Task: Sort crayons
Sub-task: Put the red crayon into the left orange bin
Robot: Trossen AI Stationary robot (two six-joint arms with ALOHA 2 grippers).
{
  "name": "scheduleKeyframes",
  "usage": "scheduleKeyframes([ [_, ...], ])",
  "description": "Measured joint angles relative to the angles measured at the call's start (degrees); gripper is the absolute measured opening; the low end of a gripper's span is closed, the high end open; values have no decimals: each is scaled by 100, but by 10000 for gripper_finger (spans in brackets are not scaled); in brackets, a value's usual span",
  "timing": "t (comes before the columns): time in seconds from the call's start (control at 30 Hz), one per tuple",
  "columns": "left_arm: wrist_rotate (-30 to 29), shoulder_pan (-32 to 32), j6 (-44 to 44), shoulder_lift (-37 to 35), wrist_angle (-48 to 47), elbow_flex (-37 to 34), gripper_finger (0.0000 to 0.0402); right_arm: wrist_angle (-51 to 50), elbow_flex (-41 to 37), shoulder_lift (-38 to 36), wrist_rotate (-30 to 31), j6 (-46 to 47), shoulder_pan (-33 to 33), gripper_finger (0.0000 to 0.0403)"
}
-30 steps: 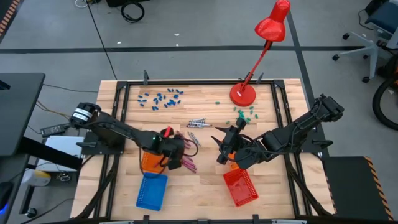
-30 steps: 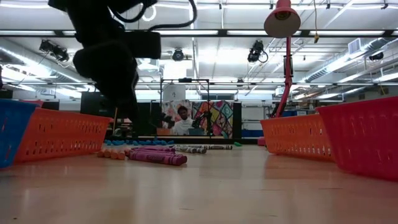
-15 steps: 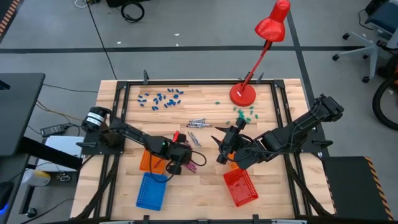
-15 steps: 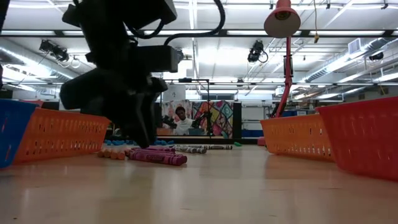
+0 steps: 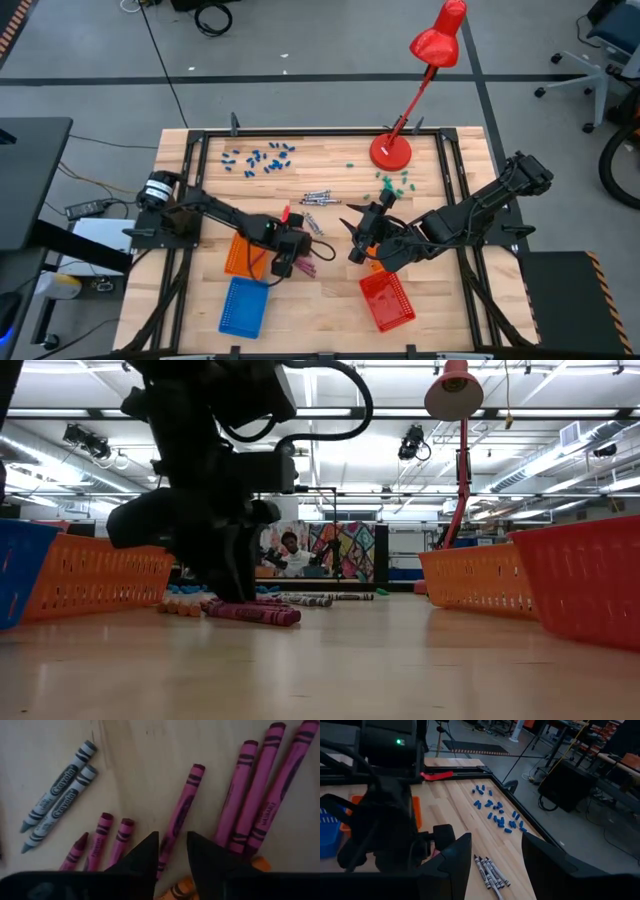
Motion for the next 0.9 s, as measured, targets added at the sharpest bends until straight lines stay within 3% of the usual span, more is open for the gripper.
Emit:
scheduleKeyframes([
  [0.37,356,148,2,-39,16,20,8,-2,0,0,0,2,0,178],
  [0.77,353,148,107,-23,98,8,8,-2,0,0,-2,0,0,178],
  [0.9,353,133,42,-21,291,-5,25,-2,0,0,-2,0,0,178],
])
